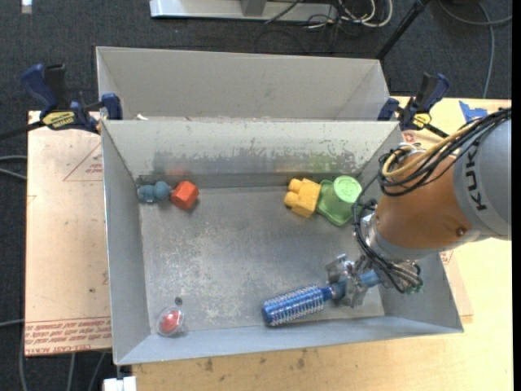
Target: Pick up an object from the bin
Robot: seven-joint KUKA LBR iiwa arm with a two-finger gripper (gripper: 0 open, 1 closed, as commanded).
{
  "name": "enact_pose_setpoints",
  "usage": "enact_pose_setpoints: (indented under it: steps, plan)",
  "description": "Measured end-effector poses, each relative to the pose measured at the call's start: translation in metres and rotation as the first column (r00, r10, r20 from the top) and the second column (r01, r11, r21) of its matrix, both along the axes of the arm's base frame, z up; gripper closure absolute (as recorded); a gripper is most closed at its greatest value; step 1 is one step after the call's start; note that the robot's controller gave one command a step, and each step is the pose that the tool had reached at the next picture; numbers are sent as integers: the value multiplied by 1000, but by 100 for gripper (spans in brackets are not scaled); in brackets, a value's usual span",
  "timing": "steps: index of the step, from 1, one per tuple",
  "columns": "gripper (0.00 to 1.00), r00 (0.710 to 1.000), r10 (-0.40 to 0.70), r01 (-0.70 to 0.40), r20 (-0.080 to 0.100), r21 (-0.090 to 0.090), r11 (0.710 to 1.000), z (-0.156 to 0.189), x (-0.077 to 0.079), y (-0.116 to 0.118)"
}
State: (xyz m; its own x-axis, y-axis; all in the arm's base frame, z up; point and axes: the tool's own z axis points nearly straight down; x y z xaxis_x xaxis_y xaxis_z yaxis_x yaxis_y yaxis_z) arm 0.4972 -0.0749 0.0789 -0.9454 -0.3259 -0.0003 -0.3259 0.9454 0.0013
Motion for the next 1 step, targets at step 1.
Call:
enact_pose_setpoints:
  steps: [1]
  plan:
    - [100, 1000, 27, -27, 11, -2, 1000, 194, 0, 8]
